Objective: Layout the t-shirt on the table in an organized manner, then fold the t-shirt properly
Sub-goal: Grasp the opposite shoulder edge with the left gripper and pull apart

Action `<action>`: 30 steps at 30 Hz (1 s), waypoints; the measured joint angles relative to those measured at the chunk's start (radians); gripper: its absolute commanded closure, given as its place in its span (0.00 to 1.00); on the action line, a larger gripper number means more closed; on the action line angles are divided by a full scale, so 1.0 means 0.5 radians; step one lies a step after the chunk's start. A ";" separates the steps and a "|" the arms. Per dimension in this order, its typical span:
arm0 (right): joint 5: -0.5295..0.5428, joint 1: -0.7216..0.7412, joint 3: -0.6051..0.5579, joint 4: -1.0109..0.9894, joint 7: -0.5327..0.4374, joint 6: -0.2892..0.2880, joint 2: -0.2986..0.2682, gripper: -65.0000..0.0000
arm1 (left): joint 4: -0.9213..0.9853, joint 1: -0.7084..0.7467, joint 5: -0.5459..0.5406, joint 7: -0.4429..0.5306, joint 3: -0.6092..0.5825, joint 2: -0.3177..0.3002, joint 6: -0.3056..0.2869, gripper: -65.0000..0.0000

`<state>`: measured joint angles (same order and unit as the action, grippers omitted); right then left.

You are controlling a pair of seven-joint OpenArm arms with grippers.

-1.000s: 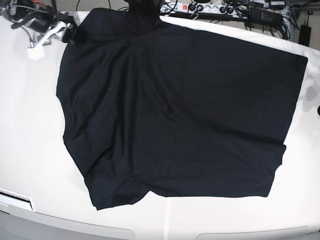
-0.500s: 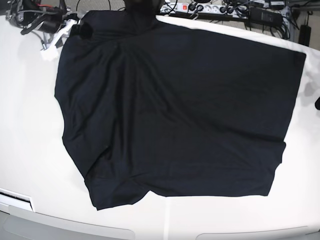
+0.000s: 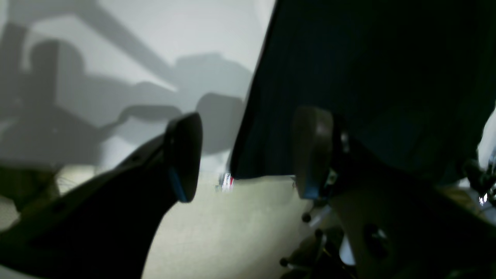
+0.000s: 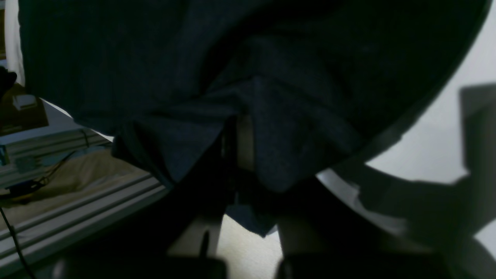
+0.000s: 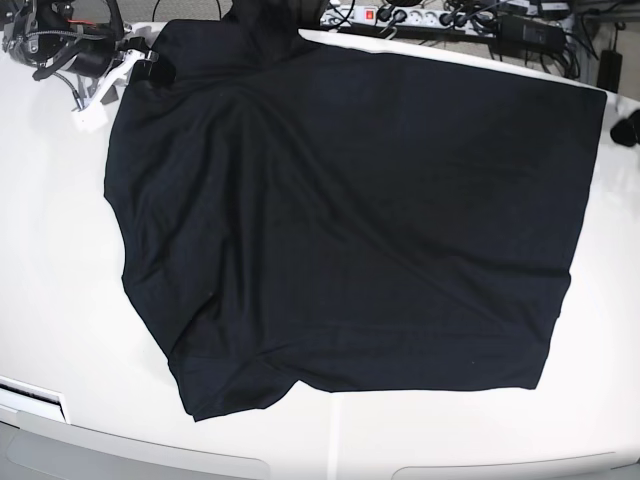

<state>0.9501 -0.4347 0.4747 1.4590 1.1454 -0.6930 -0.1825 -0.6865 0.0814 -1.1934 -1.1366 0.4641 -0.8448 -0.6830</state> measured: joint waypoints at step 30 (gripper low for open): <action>0.006 0.060 -0.001 0.169 0.111 0.000 -0.011 1.00 | -0.007 -0.002 -0.319 -0.213 0.000 0.085 -0.020 1.00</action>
<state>0.9531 -0.4049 0.4744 1.5433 1.2007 -0.6930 -0.1879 -0.6899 0.0807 -1.3529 -1.2430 0.4641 -0.8024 -0.6930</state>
